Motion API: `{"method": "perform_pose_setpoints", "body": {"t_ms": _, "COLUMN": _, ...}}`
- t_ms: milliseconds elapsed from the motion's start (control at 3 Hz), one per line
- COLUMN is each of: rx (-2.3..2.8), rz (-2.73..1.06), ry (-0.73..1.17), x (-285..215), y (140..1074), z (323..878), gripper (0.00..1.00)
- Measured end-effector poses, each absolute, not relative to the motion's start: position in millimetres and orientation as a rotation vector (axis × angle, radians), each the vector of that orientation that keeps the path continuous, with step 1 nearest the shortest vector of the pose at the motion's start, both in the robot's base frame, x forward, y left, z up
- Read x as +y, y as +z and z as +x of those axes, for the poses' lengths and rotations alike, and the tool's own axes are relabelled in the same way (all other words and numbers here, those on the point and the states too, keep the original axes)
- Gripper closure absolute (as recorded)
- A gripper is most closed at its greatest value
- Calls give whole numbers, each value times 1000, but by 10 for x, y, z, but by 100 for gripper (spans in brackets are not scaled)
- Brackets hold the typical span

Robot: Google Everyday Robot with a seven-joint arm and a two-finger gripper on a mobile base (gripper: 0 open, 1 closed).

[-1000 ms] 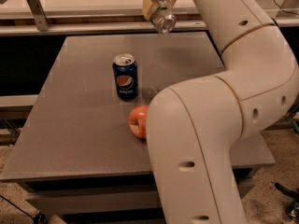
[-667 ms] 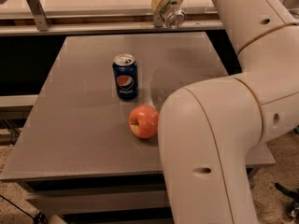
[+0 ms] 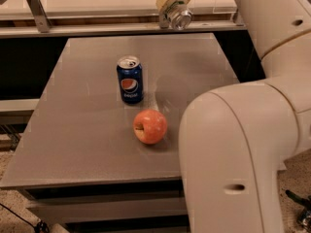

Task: Place 7up can upright

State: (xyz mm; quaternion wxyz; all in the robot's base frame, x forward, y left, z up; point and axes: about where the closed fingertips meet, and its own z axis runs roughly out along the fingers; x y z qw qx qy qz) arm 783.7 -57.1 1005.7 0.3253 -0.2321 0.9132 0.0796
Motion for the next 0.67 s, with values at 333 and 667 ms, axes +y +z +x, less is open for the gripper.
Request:
{"method": "perform_pose_setpoints", "body": {"t_ms": 333, "rx": 2360, "rz": -639, "ry": 310, "x": -577, "y": 10196, "z": 7583, "gripper": 100}}
{"method": "perform_pose_setpoints", "body": {"t_ms": 667, "rx": 2311, "rz": -693, "ry": 434, "x": -503, "y": 10300, "z": 7255, "gripper": 100}}
